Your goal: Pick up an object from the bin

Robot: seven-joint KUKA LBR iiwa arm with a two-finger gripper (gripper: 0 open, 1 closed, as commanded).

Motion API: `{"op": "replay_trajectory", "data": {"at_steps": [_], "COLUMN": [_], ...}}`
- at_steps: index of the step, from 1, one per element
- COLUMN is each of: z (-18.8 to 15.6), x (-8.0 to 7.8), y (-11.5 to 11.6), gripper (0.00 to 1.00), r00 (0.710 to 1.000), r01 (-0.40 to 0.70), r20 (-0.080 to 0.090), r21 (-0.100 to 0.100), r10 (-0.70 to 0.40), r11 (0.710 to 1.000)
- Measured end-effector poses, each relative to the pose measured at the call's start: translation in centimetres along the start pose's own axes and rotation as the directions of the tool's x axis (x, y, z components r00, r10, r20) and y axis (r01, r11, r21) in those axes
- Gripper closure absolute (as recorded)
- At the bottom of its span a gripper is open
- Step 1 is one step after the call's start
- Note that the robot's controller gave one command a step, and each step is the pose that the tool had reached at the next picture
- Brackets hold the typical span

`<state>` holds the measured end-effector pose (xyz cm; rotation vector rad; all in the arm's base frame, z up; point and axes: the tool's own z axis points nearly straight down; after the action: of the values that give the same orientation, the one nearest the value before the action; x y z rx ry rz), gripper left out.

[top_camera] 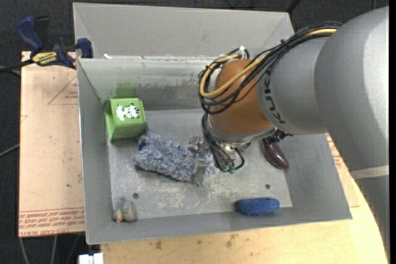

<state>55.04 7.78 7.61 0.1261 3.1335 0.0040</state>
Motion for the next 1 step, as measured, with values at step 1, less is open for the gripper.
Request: {"op": "replay_trajectory", "data": {"at_steps": [1], "z": [-1.49], "x": [0.27], "y": [-0.06], "gripper": [1.00], "r00": [1.000], "r01": [0.000], "r20": [-0.011], "r21": [0.003], "r10": [0.000], "r11": [1.000]}}
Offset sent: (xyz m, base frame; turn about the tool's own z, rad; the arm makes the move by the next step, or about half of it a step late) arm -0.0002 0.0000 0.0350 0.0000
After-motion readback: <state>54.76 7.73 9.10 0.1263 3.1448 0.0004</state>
